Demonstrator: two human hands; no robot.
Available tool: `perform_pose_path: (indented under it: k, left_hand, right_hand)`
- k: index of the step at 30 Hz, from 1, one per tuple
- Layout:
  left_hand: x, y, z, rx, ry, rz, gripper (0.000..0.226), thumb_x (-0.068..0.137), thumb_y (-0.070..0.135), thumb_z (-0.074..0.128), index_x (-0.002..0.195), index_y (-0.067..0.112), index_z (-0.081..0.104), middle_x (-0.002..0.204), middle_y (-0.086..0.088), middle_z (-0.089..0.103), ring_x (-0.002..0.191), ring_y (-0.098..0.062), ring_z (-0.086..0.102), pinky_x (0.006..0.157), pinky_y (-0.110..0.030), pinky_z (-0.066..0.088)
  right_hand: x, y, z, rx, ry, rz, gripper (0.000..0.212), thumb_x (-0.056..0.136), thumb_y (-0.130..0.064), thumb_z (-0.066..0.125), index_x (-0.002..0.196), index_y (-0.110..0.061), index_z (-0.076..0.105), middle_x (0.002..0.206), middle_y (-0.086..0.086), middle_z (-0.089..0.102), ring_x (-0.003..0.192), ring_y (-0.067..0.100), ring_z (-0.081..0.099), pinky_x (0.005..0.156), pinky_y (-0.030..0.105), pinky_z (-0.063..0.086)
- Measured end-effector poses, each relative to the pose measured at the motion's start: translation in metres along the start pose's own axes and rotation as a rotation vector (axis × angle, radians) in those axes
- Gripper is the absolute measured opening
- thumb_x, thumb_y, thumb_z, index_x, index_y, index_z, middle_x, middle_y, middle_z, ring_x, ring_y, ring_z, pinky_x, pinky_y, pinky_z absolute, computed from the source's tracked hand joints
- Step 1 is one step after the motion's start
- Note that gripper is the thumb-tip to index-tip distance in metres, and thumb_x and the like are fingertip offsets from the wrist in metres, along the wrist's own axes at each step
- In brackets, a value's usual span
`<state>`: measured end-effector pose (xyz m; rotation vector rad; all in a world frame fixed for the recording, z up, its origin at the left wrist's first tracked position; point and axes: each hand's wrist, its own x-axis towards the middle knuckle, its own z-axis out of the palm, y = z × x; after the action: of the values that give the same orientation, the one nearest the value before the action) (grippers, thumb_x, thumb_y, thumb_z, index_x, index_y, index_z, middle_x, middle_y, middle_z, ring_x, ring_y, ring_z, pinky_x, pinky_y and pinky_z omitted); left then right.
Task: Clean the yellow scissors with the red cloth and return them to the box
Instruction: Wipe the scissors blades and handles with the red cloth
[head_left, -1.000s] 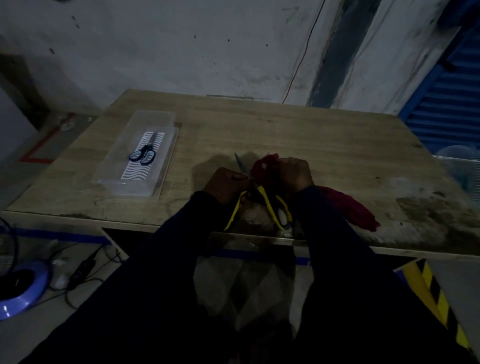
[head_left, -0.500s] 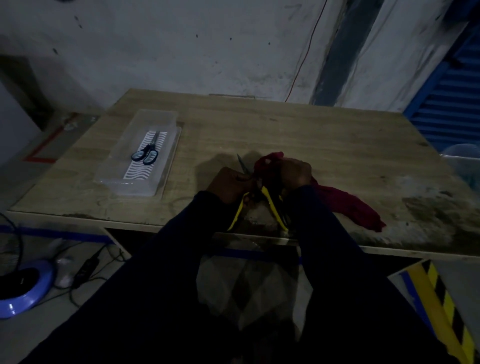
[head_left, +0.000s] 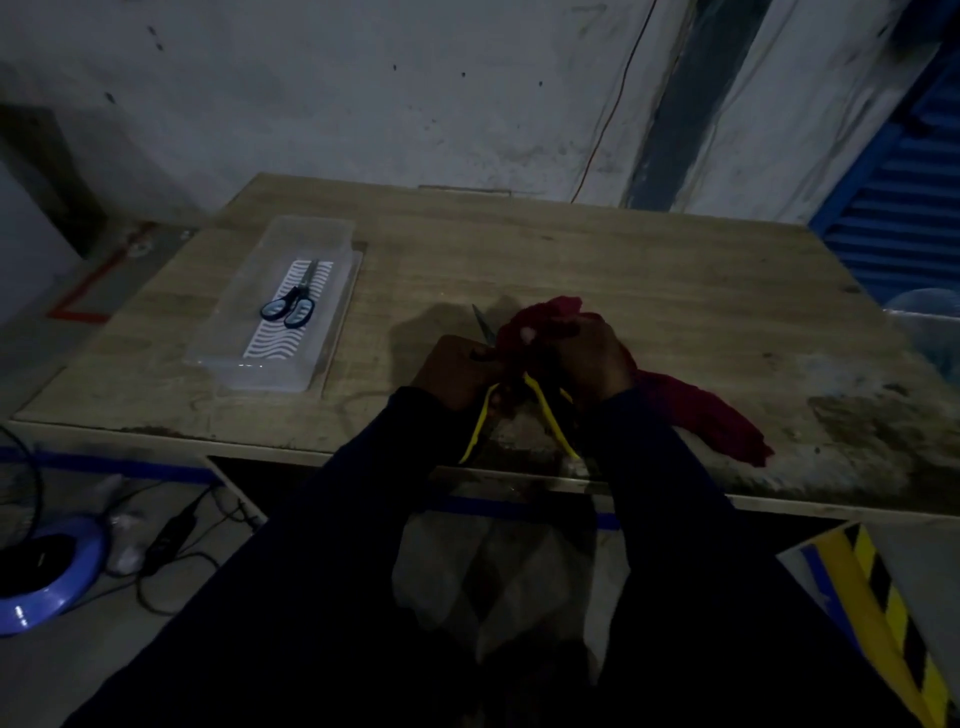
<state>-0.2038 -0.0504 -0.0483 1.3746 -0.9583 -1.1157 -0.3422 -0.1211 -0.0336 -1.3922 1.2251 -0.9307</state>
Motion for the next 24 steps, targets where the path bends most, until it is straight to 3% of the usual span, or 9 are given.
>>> perform_pose_path:
  k: [2, 5, 7, 10, 13, 16, 19, 21, 24]
  left_hand:
    - [-0.001, 0.003, 0.001, -0.039, -0.014, 0.004, 0.014, 0.081, -0.006, 0.069, 0.071, 0.002, 0.071, 0.044, -0.002, 0.062, 0.039, -0.009, 0.056, 0.043, -0.019, 0.046]
    - [0.003, 0.007, -0.002, -0.028, -0.028, -0.033, 0.015, 0.083, -0.005, 0.067, 0.070, 0.001, 0.069, 0.046, -0.002, 0.063, 0.040, -0.009, 0.058, 0.044, -0.018, 0.048]
    - [0.008, 0.009, -0.006, 0.001, -0.063, -0.081, 0.012, 0.084, 0.000, 0.068, 0.073, -0.002, 0.069, 0.049, -0.004, 0.066, 0.042, -0.011, 0.060, 0.046, -0.020, 0.049]
    - [0.014, 0.010, -0.012, 0.110, -0.092, -0.125, 0.015, 0.085, 0.006, 0.069, 0.071, 0.001, 0.068, 0.049, -0.003, 0.066, 0.041, -0.010, 0.059, 0.044, -0.020, 0.048]
    - [0.016, 0.003, -0.014, 0.161, -0.092, -0.072, 0.014, 0.074, 0.015, 0.080, 0.069, 0.003, 0.074, 0.065, -0.021, 0.068, 0.054, -0.023, 0.061, 0.058, -0.029, 0.050]
    - [0.018, -0.005, -0.015, 0.168, -0.075, -0.032, 0.024, 0.056, 0.032, 0.084, 0.063, 0.010, 0.076, 0.076, -0.030, 0.067, 0.067, -0.026, 0.061, 0.063, -0.035, 0.049]
    - [0.017, -0.003, -0.015, 0.221, -0.061, -0.006, 0.027, 0.070, 0.022, 0.082, 0.072, -0.004, 0.074, 0.074, -0.025, 0.068, 0.070, -0.021, 0.060, 0.067, -0.035, 0.046]
    - [0.017, -0.002, -0.014, 0.227, -0.044, -0.007, 0.024, 0.078, 0.013, 0.078, 0.077, -0.010, 0.072, 0.066, -0.017, 0.066, 0.064, -0.016, 0.058, 0.064, -0.031, 0.044]
    - [0.015, 0.000, -0.013, 0.230, -0.024, -0.008, 0.018, 0.081, 0.006, 0.075, 0.064, 0.003, 0.069, 0.046, 0.005, 0.062, 0.046, -0.001, 0.054, 0.052, -0.021, 0.043]
  right_hand:
    - [0.000, 0.003, 0.003, -0.039, -0.014, 0.007, 0.034, 0.068, -0.021, 0.086, 0.096, -0.005, 0.076, 0.086, 0.008, 0.075, 0.076, 0.010, 0.072, 0.074, 0.027, 0.058]
    - [0.000, 0.007, 0.001, 0.035, -0.003, 0.047, 0.036, 0.064, -0.022, 0.087, 0.094, -0.005, 0.077, 0.091, 0.017, 0.075, 0.087, 0.031, 0.073, 0.085, 0.049, 0.058]
    - [-0.006, -0.004, 0.000, 0.010, -0.008, 0.078, 0.026, 0.075, -0.009, 0.080, 0.098, 0.000, 0.075, 0.094, 0.019, 0.074, 0.080, 0.026, 0.071, 0.082, 0.041, 0.059]
    - [-0.003, -0.004, -0.004, -0.116, -0.037, -0.004, 0.020, 0.082, -0.005, 0.073, 0.102, 0.000, 0.074, 0.088, 0.013, 0.073, 0.065, 0.008, 0.067, 0.059, 0.011, 0.052]
    - [-0.004, -0.001, 0.002, -0.127, -0.060, -0.014, 0.013, 0.079, 0.001, 0.072, 0.090, -0.005, 0.073, 0.071, 0.006, 0.067, 0.060, 0.003, 0.064, 0.063, 0.017, 0.052]
    - [-0.003, -0.002, 0.005, -0.211, 0.027, -0.004, 0.016, 0.084, 0.000, 0.066, 0.099, -0.003, 0.073, 0.061, -0.008, 0.063, 0.046, -0.011, 0.054, 0.050, 0.004, 0.040]
    - [-0.002, -0.013, 0.010, -0.225, 0.150, 0.078, 0.023, 0.090, -0.013, 0.058, 0.108, -0.005, 0.070, 0.100, 0.007, 0.071, 0.070, 0.006, 0.057, 0.062, 0.016, 0.043]
    - [-0.001, -0.019, 0.017, -0.217, 0.145, 0.085, 0.030, 0.096, -0.029, 0.052, 0.113, -0.011, 0.069, 0.112, 0.009, 0.070, 0.093, 0.022, 0.064, 0.079, 0.022, 0.044]
    - [-0.001, -0.024, 0.023, -0.307, 0.108, 0.111, 0.035, 0.099, -0.031, 0.049, 0.122, -0.010, 0.064, 0.122, 0.012, 0.066, 0.113, 0.031, 0.061, 0.096, 0.033, 0.044]
